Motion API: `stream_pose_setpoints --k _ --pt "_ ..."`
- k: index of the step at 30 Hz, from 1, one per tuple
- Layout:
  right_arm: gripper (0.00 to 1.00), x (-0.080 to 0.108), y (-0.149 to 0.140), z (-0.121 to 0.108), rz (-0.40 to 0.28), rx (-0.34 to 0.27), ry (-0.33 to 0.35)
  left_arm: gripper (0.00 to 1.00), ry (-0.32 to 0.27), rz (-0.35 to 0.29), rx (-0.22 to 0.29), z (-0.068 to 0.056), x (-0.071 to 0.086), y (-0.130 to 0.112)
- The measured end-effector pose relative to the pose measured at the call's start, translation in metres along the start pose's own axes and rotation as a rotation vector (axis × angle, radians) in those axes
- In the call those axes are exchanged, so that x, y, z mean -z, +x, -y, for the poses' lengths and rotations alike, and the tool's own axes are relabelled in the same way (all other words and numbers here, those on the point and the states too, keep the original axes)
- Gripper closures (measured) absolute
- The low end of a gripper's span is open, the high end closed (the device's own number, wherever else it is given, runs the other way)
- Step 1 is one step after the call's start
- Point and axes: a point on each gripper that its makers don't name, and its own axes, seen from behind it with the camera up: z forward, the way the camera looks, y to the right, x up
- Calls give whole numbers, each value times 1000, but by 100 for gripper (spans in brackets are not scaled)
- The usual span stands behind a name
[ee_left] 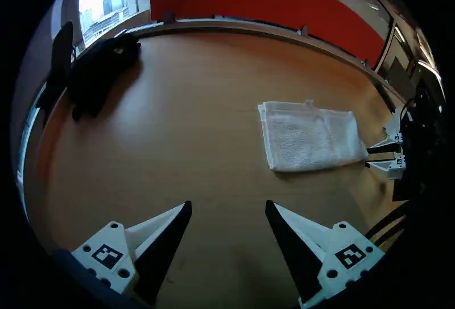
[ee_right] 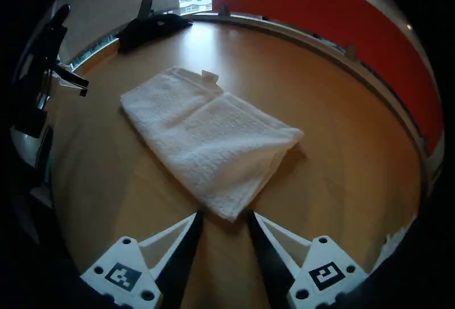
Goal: Fold towel
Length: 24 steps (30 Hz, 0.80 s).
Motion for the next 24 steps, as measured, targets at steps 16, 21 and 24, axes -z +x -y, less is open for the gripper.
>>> stream_pose_setpoints --k 16,21,24 --pt "95 3 -1 0 -11 3 21 4 -1 2 -1 -3 2 -3" --pt "95 9 7 0 -32 1 2 4 -1 0 -4 -4 2 -2" --pt "95 15 18 -1 -55 -5 -10 4 0 -1 -5 -4 2 -1"
